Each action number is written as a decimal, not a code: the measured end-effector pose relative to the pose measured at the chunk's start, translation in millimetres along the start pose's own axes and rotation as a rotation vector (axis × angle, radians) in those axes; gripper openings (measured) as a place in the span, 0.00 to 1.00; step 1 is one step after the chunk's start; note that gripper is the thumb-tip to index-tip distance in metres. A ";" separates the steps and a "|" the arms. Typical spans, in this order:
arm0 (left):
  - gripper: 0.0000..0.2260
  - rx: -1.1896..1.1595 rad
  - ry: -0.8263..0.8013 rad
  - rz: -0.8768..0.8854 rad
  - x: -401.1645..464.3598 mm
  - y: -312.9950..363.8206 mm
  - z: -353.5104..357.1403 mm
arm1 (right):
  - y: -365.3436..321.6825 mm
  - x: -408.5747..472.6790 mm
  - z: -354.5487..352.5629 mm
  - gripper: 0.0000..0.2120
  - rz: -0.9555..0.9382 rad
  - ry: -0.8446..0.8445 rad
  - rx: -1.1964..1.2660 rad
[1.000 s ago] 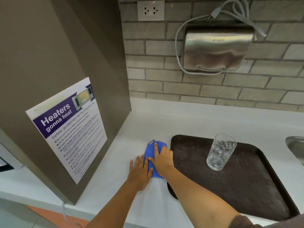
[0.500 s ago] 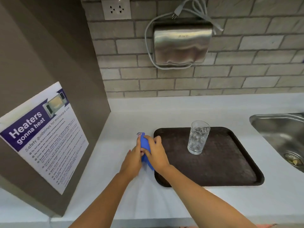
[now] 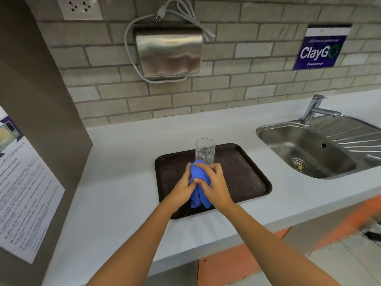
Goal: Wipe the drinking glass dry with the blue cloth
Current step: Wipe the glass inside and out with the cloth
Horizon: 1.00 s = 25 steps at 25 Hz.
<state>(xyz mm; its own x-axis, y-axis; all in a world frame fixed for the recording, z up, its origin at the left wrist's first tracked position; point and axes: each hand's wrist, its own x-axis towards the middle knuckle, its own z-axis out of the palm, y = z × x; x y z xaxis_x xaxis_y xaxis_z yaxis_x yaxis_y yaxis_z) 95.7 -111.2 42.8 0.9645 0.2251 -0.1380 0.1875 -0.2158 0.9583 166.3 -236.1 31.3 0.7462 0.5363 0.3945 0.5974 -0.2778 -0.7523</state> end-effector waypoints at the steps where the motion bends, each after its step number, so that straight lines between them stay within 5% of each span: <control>1: 0.29 -0.065 -0.032 -0.017 0.8 1.0 5.9 | 1.1 -1.3 -7.9 0.20 0.017 -0.002 0.020; 6: 0.19 -0.383 -0.146 -0.089 6.8 -0.3 18.5 | 7.6 0.3 -32.3 0.13 0.120 0.028 0.164; 12: 0.15 -0.593 -0.003 -0.094 32.8 12.6 28.8 | 25.6 11.0 -32.3 0.09 -0.019 0.076 0.061; 16: 0.16 -0.832 -0.058 -0.105 47.5 18.7 34.7 | 38.4 17.5 -25.8 0.18 0.040 0.053 0.087; 19: 0.14 -0.436 0.129 -0.173 58.8 19.2 30.8 | 52.3 17.1 -31.1 0.16 0.101 0.074 0.159; 21: 0.22 -0.225 0.344 -0.221 64.7 12.0 23.9 | 58.5 16.9 -32.4 0.13 0.190 0.063 0.325; 25: 0.43 -0.154 0.253 -0.117 87.3 -6.9 16.1 | 53.3 24.8 -31.4 0.16 0.301 -0.003 0.561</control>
<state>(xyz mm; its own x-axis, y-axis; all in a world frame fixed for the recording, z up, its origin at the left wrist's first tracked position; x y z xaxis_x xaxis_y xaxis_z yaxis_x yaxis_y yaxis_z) 181.7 -105.4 20.1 0.8574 0.4736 -0.2015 0.2457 -0.0326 0.9688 225.8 -262.7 17.6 0.8563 0.5019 0.1221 0.1165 0.0426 -0.9923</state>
